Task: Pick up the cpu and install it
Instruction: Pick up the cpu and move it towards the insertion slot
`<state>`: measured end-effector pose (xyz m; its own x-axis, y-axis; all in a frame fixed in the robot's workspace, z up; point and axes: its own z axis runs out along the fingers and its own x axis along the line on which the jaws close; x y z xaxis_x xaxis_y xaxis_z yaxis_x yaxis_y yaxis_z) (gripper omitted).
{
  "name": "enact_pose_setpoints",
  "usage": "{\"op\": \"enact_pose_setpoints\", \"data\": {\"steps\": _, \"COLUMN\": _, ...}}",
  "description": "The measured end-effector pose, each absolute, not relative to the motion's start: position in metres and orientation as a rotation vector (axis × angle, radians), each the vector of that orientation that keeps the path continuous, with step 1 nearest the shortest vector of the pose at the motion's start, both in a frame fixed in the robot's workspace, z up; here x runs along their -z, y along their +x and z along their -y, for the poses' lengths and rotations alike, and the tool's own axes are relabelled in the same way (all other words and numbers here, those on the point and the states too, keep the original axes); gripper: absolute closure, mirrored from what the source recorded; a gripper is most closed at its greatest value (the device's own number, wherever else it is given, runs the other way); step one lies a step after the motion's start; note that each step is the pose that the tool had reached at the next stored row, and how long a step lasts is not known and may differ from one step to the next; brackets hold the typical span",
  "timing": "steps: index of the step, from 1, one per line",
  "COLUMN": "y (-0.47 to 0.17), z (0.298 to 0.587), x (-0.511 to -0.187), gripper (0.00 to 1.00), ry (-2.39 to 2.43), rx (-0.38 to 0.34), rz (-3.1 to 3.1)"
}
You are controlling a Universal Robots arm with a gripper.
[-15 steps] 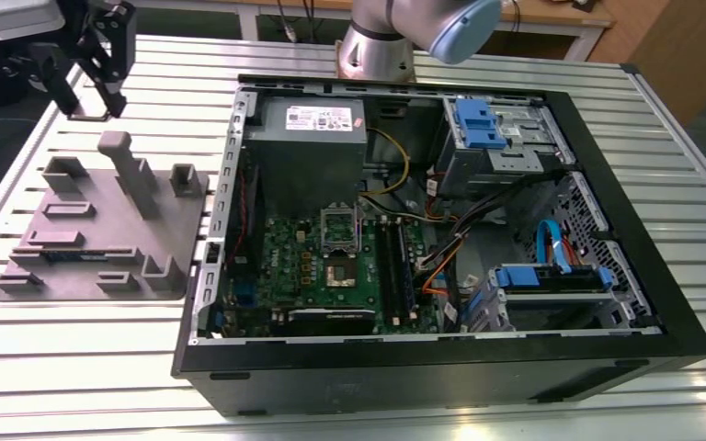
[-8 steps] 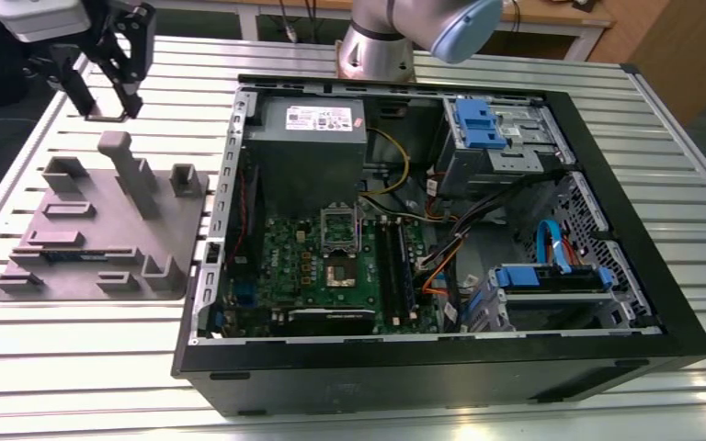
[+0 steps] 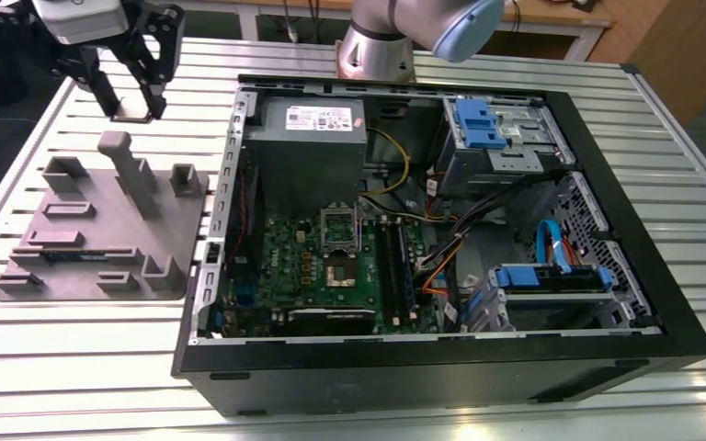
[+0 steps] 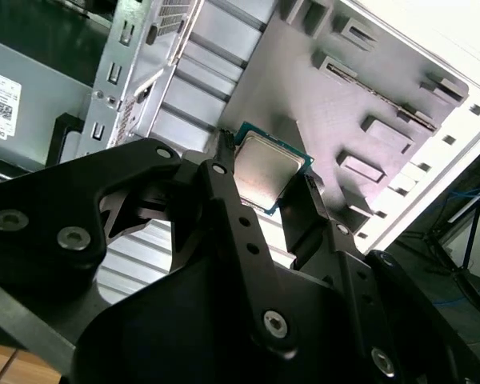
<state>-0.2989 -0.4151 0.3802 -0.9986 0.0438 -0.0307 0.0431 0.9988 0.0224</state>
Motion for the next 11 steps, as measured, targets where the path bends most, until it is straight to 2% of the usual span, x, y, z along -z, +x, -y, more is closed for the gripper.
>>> {"op": "enact_pose_setpoints", "data": {"steps": 11, "y": -0.2924, "z": 0.4151, "x": -0.3802, "gripper": 0.53, "ry": 0.068, "rx": -0.034, "rz": -3.11}}
